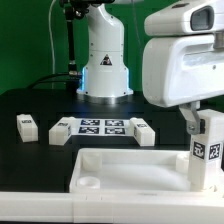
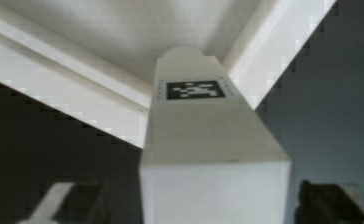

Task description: Assemble desk

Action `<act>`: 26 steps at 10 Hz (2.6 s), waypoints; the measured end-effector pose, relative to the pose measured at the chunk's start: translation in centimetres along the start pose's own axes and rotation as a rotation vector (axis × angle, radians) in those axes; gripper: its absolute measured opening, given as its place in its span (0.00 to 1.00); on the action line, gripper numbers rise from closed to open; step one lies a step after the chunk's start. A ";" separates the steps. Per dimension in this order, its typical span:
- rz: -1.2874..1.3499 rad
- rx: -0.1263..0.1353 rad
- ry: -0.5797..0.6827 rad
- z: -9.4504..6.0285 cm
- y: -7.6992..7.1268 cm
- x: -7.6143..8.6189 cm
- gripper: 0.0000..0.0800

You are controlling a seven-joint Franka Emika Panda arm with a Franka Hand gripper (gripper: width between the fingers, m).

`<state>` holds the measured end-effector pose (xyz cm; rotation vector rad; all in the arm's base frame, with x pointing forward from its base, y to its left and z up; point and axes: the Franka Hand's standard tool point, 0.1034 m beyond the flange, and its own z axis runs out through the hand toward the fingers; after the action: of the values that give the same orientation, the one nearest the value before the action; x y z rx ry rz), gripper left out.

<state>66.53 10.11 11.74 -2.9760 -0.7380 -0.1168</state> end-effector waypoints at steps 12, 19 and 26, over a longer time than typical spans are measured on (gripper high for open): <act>0.765 0.003 0.007 0.1 1.0 -0.3 0.36; 1.347 0.011 0.029 0.0 1.9 -0.5 0.36; 1.256 0.007 0.001 0.0 1.4 -0.4 0.74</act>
Offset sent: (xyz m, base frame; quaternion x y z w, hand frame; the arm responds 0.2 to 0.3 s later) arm 0.0000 0.0000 0.0000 0.0000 0.0000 0.0000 1.0000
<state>66.78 8.70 11.65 -2.8088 1.1382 -0.0271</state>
